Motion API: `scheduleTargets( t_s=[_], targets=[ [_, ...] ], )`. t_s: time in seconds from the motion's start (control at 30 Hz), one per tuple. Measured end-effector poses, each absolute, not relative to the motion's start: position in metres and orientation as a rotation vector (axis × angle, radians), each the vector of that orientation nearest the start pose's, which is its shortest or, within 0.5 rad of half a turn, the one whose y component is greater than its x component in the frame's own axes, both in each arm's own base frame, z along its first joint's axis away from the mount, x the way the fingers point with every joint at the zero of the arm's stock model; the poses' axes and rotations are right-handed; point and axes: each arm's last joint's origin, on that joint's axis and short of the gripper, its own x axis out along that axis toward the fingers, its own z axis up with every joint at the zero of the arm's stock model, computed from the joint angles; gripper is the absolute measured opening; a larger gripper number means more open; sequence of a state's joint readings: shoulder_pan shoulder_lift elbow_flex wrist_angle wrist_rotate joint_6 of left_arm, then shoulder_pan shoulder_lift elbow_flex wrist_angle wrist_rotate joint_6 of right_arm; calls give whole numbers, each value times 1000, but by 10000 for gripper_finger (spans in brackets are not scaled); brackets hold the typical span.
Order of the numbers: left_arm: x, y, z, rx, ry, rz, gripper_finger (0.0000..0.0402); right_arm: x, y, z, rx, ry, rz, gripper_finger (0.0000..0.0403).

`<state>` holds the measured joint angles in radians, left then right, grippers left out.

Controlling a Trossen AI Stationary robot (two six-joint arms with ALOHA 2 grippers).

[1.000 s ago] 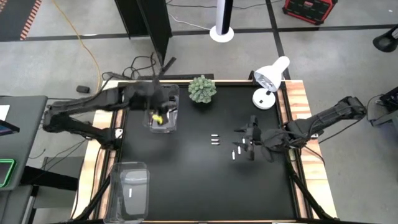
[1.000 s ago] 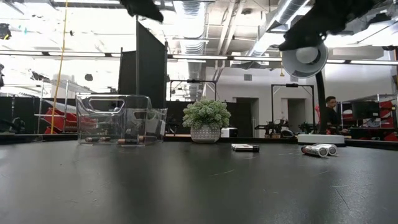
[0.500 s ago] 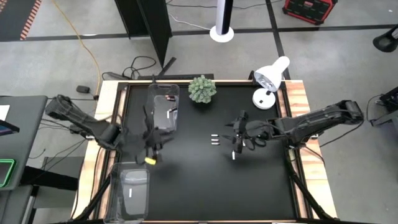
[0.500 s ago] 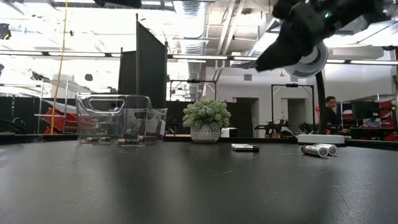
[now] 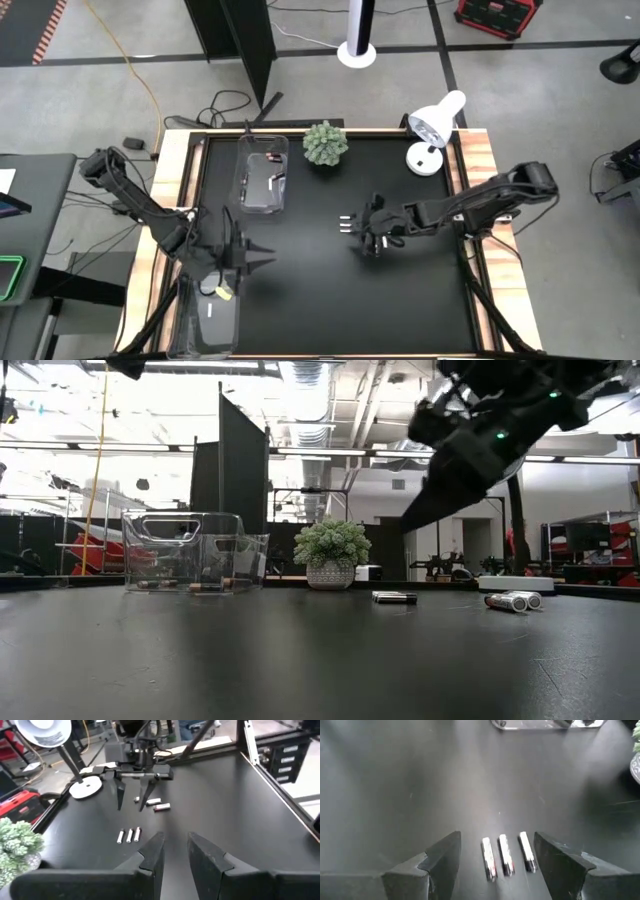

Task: Sort batteries
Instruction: Put the silver and black battery into the bottom transparent bin

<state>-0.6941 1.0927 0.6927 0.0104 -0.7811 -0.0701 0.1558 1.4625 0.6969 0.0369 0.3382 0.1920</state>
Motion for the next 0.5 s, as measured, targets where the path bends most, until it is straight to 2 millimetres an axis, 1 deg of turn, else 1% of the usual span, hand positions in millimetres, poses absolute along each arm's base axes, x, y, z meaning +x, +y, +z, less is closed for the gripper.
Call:
scheduleTargets(
  t_s=[0.2, 0.3, 0.4, 0.5],
  targets=[
    [187, -130, 256, 202, 303, 88, 77, 306, 27, 176, -14, 698, -266, 270],
    [188, -131, 254, 204, 311, 78, 77, 316, 20, 177, -54, 744, -279, 270],
    [187, -132, 253, 204, 318, 70, 77, 321, 10, 173, -94, 841, -297, 269],
    [186, -132, 251, 210, 337, 55, 77, 325, -3, 172, -95, 900, -330, 269]
  ],
)
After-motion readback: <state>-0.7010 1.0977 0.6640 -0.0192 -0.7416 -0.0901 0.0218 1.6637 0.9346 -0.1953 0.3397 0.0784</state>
